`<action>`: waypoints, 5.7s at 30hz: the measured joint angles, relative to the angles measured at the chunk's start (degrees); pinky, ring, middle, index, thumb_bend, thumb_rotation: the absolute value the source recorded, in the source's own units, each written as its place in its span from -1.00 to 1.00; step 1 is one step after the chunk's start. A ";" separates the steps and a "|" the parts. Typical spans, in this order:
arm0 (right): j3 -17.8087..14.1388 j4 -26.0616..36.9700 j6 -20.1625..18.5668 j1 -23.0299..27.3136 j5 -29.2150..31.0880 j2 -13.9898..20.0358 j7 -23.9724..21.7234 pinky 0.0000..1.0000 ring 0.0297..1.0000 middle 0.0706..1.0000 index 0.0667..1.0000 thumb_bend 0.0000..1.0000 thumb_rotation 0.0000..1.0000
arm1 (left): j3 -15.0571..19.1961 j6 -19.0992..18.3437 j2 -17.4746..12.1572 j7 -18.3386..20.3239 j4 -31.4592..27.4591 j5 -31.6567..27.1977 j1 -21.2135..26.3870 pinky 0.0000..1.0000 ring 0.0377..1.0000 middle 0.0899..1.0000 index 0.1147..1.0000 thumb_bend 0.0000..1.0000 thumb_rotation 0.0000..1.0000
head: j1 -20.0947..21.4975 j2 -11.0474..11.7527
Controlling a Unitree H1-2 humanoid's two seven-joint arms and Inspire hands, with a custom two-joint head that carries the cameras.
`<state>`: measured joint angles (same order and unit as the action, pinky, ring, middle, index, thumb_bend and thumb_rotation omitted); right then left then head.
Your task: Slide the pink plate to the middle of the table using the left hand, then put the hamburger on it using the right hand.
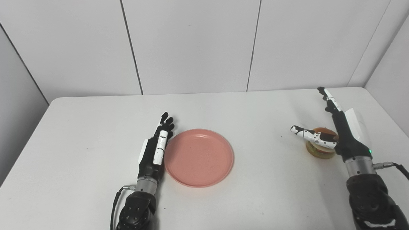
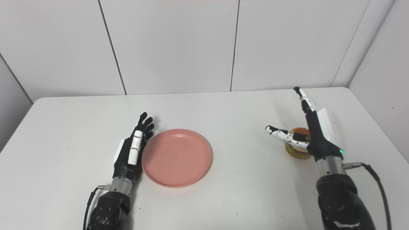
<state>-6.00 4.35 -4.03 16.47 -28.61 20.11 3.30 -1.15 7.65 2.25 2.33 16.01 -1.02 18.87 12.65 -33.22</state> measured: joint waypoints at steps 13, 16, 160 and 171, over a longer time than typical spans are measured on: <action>-0.42 -3.52 -5.17 1.28 -3.46 0.33 0.39 0.52 0.75 0.82 0.83 0.61 -0.02 | 0.38 0.34 -0.44 0.80 1.05 -1.37 0.54 0.90 0.90 0.89 0.88 0.17 1.00 | 4.57 0.70; -0.34 -4.67 -7.11 1.69 -3.48 0.33 0.25 0.53 0.75 0.81 0.81 0.66 -0.06 | 0.48 0.36 -1.14 1.15 1.44 -1.73 0.87 0.91 0.91 0.90 0.89 0.20 1.00 | 5.89 0.70; 26.82 -21.63 14.66 12.01 -8.47 -12.63 -0.95 -0.32 -0.20 -0.12 -0.06 -0.01 -1.00 | -1.99 -1.20 5.74 -3.65 -0.64 1.22 -1.02 0.98 0.92 0.91 0.92 0.16 1.00 | -10.81 -2.46; 27.87 -19.55 18.45 10.66 -11.98 -9.16 1.40 0.44 0.55 0.55 0.49 0.23 0.18 | -2.60 -1.24 5.14 -3.62 -1.00 1.24 -1.20 0.99 0.98 0.95 0.91 0.14 1.00 | -10.28 -2.28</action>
<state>21.87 -15.21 14.42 27.13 -40.60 10.95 4.70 -3.74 6.41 7.40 -1.29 15.01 0.22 17.67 2.37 -35.51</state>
